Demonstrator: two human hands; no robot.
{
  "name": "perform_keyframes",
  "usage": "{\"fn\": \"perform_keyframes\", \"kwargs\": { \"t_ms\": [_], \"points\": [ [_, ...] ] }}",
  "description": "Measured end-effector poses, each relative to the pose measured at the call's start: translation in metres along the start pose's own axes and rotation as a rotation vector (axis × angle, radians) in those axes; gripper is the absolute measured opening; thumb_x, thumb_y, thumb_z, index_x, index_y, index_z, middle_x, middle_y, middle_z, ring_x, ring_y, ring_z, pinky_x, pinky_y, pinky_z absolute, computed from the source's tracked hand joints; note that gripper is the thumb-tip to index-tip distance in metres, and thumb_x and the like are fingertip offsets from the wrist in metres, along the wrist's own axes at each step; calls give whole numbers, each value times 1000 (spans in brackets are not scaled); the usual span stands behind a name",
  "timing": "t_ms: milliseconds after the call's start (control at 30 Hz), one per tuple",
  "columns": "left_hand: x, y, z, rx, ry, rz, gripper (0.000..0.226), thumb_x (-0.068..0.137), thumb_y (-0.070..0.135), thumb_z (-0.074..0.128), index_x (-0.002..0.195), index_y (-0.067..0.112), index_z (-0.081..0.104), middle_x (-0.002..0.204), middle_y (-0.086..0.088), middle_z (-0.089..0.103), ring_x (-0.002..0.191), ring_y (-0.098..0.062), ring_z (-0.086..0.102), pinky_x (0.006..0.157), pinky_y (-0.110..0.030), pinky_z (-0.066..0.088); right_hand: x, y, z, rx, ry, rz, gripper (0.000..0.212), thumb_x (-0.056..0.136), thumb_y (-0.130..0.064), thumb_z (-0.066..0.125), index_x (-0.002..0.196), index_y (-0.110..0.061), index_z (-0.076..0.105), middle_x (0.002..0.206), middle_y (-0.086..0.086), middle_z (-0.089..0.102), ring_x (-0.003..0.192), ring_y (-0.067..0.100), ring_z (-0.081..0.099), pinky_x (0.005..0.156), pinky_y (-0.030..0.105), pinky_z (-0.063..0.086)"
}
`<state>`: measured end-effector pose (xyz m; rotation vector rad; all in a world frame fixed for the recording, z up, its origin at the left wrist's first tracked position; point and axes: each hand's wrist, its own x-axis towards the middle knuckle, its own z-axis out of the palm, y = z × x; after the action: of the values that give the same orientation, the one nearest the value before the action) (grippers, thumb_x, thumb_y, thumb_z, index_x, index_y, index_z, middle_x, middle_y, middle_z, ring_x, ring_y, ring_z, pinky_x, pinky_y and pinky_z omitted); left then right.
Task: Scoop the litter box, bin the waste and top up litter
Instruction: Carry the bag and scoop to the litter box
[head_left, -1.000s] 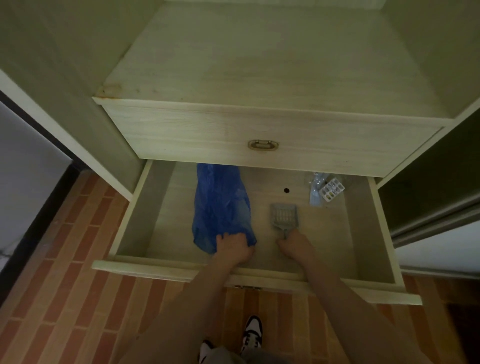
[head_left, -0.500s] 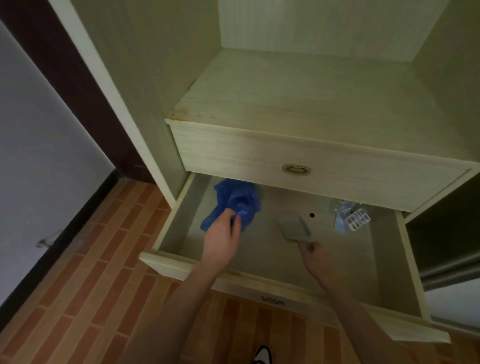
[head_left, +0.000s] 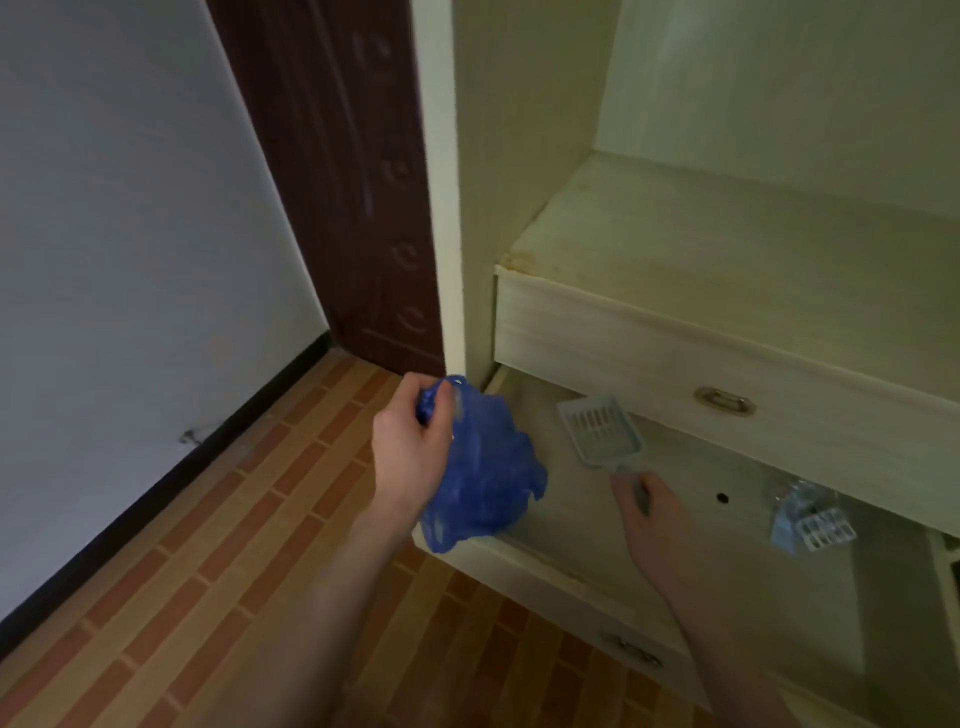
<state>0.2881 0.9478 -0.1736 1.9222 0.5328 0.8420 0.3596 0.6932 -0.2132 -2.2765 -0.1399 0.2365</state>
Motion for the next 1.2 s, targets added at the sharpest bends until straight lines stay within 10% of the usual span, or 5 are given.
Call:
{"fn": "perform_keyframes", "kwargs": {
  "t_ms": [333,533,1067,1200],
  "points": [
    [31,-44,-170,54,302,-128,27,104,25,59,77,19,55,62,3,51,56,-12,45,57,-35,37,-30,-128,86,186,-223,-270,22,102,-42,52,97,-22,61,86,-1,64,68,-1,60,56,14,45],
    [31,-76,-258,82,454,-174,28,103,28,58,81,11,58,65,0,55,56,-11,47,58,-38,40,-44,-183,159,164,-342,-362,32,101,-53,48,103,-23,59,95,-4,65,84,12,66,64,34,55],
    [32,-187,-354,-161,418,-517,18,97,26,73,91,10,75,68,-6,54,62,-18,49,58,-34,44,-44,-277,322,147,-650,-408,25,102,-45,50,116,-27,60,83,-2,61,61,8,54,49,14,41],
    [44,-213,-382,-188,465,-639,28,100,25,69,80,7,62,57,3,47,51,-12,44,53,-27,41,-32,-304,369,173,-757,-386,20,103,-42,49,117,-29,56,89,6,63,71,17,57,62,29,50]
  ]
}}
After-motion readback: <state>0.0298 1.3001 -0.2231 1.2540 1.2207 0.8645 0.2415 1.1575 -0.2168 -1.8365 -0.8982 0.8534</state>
